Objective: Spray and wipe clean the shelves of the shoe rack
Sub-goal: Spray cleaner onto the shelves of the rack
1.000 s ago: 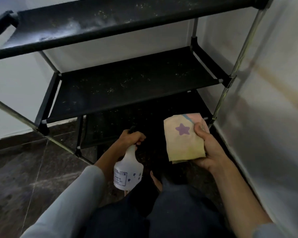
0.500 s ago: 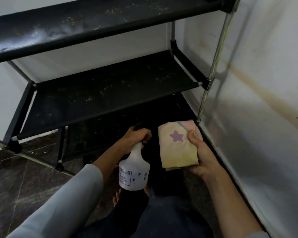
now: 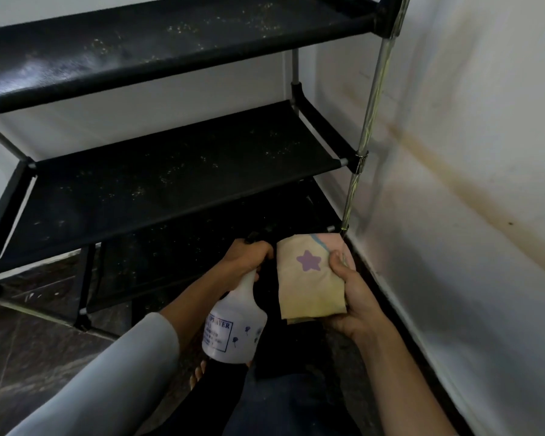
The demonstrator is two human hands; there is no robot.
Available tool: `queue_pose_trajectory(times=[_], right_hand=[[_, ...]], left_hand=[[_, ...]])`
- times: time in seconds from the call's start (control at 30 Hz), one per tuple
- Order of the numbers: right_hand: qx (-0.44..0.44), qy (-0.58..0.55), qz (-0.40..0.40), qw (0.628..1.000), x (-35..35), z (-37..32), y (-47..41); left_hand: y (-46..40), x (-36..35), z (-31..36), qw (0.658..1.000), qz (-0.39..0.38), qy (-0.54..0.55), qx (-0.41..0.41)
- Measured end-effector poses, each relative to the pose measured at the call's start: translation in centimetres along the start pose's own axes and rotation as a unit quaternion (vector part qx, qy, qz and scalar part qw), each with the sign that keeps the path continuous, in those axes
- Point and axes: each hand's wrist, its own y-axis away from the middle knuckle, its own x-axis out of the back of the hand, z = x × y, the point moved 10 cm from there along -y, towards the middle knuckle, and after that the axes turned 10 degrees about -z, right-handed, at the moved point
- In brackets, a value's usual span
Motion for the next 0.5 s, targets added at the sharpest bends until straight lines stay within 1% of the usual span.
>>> queue_pose_trajectory(times=[0.13,0.2,0.27,0.3,0.4,0.5], right_hand=[[-0.021,-0.03,0.001,0.999,-0.1,1.4,-0.1],[-0.023,-0.05,-0.011,0.998,-0.4,2.3,-0.2],[-0.015,-0.04,-0.021,0.999,-0.6,3.1,-0.4],[-0.015,-0.036,-0.021,0.999,-0.5,3.5,-0.5],[-0.028,-0.017,0.0,0.999,0.6,5.3,-0.8],[-0.045,0.036,0.007,0.998,1.3,7.4,-1.0]], left_hand=[[0.9,1.1,-1.5,1.0,0.004,0.023,-0.001],[1.5,1.6,-2.7,0.999,-0.018,0.042,-0.001],[2.0,2.5,-4.2,0.998,-0.03,0.056,-0.024],[2.3,3.2,-5.0,0.997,-0.021,0.059,-0.042],[3.7,5.4,-8.2,0.991,0.046,0.09,-0.092],[5.0,7.4,-12.8,0.986,0.098,0.091,-0.097]])
